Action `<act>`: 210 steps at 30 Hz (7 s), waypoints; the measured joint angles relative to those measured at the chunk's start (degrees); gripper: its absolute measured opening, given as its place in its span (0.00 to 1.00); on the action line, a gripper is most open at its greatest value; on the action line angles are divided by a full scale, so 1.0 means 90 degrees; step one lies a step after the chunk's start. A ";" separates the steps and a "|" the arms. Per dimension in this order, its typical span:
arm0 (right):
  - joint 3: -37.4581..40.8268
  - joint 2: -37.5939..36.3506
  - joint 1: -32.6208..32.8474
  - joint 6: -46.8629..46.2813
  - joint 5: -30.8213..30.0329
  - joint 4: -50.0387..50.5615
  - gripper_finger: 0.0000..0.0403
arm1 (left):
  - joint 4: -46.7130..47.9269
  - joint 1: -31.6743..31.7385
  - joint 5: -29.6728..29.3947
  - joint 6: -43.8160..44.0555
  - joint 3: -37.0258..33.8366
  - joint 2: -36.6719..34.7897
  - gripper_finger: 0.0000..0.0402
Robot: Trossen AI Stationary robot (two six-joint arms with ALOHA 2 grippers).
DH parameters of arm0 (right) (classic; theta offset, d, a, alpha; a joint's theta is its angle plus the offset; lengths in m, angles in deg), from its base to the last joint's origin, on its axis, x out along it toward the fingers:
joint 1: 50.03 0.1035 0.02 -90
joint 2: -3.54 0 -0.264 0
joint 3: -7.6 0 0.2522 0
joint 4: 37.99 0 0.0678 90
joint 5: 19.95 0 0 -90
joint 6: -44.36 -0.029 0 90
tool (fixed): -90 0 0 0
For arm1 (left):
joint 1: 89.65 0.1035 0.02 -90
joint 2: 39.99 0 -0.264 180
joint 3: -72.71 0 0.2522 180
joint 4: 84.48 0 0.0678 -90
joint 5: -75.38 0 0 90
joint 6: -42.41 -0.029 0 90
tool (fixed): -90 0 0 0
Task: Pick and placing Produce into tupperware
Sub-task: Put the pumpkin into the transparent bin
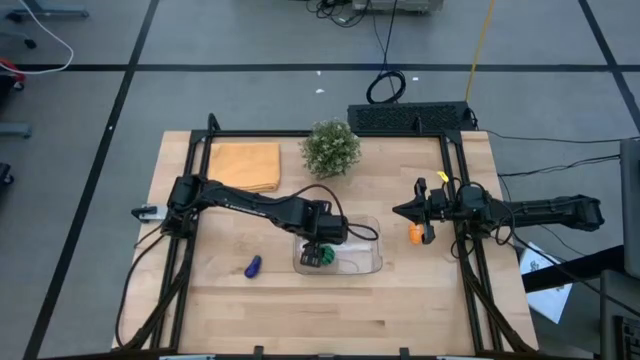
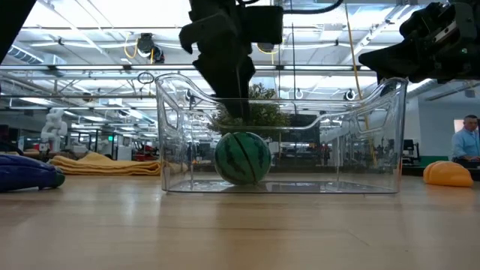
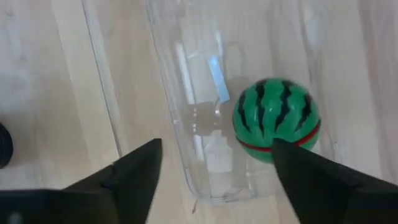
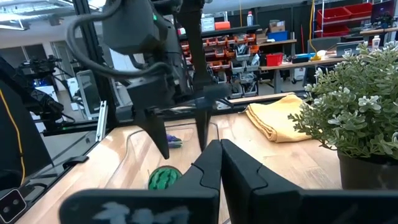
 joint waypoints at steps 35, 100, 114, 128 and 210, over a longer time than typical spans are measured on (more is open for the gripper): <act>0.0000 0.0027 0.0000 0.0003 0.0000 0.0017 0.00 | -0.0301 -0.0007 -0.0675 -0.0862 0.0003 -0.1923 0.00; 0.0002 0.0078 0.0000 -0.0017 -0.0002 -0.0034 0.00 | -0.6912 0.0713 0.0106 -0.0271 -0.8155 -0.8826 0.00; 0.0002 0.0077 0.0001 0.0000 -0.0001 -0.0053 0.00 | -0.7898 0.0620 0.0522 -0.0791 -0.9154 -0.9439 0.00; 0.0002 0.0075 0.0000 0.0083 -0.0002 -0.0177 0.00 | -0.7801 0.0780 0.1075 -0.0235 -0.9874 -1.0754 0.00; -0.2890 0.0806 0.0002 -0.2293 -0.0778 0.5588 0.61 | -0.7611 0.0780 0.1183 -0.0330 -1.0061 -1.0739 0.05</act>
